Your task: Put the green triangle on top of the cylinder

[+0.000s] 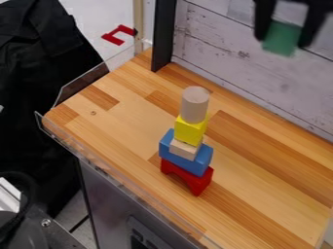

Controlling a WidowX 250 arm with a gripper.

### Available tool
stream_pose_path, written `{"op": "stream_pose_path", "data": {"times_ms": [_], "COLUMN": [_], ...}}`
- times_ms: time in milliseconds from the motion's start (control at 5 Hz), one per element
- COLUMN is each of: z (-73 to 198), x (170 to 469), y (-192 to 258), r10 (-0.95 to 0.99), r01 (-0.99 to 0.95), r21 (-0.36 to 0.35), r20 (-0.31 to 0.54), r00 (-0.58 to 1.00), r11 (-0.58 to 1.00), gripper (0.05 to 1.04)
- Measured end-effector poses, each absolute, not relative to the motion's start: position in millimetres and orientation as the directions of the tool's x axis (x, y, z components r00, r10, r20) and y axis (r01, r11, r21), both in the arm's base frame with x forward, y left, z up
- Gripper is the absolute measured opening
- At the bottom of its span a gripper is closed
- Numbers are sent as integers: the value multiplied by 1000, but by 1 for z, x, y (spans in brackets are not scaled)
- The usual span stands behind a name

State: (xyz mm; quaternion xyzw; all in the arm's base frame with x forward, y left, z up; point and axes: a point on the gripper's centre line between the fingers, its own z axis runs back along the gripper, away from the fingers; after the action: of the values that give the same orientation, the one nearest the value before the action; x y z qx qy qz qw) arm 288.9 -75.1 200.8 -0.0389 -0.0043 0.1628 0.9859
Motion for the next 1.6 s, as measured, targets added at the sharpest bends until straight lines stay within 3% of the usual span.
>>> {"op": "stream_pose_path", "data": {"times_ms": [400, 1600], "z": [197, 150], "x": [255, 240], "y": [-49, -38], "r10": [386, 357], "r01": [-390, -368], "r21": [-80, -47], "r20": [-57, -153], "r00": [921, 921], "r11": [917, 929], "gripper": [565, 565]}}
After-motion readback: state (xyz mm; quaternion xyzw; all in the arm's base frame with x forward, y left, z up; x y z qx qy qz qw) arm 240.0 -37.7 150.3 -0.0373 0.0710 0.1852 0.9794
